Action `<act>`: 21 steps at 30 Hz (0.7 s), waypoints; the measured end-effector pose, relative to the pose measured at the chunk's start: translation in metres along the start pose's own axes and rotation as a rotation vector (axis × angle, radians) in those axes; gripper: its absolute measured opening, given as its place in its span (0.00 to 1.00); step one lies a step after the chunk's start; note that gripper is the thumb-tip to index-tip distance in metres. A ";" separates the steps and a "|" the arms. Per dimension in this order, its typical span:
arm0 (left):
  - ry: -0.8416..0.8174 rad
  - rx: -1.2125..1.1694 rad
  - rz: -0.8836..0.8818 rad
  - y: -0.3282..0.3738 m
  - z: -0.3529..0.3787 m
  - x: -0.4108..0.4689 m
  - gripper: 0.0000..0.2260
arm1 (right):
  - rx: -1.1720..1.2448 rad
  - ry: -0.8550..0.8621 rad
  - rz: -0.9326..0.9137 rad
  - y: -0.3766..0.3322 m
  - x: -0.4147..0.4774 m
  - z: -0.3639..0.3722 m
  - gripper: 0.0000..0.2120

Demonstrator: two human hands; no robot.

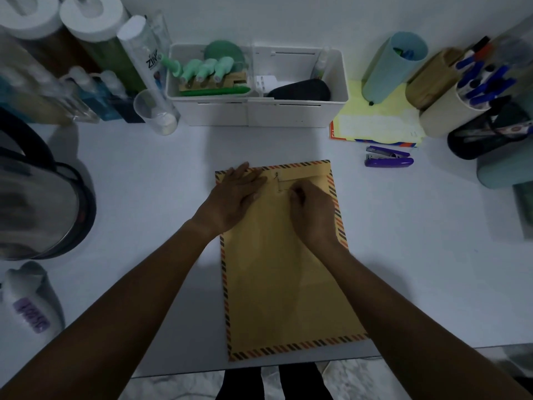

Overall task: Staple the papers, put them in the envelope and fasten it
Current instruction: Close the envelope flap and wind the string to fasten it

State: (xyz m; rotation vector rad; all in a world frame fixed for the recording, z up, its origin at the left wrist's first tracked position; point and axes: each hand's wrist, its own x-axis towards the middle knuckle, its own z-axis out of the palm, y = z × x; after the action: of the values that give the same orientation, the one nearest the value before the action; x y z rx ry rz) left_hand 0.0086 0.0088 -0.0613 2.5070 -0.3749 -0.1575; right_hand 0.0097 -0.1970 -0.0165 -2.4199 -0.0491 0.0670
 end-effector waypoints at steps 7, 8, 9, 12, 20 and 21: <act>-0.019 -0.043 -0.016 0.003 -0.005 0.001 0.19 | 0.037 -0.104 0.012 -0.021 -0.026 0.017 0.08; -0.022 -0.044 -0.016 0.003 -0.005 0.001 0.19 | 0.010 -0.108 0.015 -0.021 -0.027 0.017 0.09; -0.021 -0.046 -0.013 0.003 -0.005 0.000 0.19 | -0.025 -0.107 0.000 -0.021 -0.027 0.016 0.09; -0.020 -0.033 -0.003 0.002 -0.005 -0.001 0.22 | -0.167 -0.091 -0.125 -0.020 -0.030 0.014 0.10; -0.022 -0.020 0.015 0.000 -0.004 0.000 0.24 | -0.173 -0.054 -0.194 0.000 -0.039 0.008 0.11; -0.021 -0.024 0.013 0.000 -0.004 0.000 0.23 | -0.103 -0.028 -0.160 0.003 -0.039 0.006 0.12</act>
State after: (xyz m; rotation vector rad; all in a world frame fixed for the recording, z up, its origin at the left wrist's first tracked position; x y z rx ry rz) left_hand 0.0092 0.0111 -0.0586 2.4805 -0.3960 -0.1818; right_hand -0.0298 -0.1968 -0.0217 -2.5088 -0.2644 0.0265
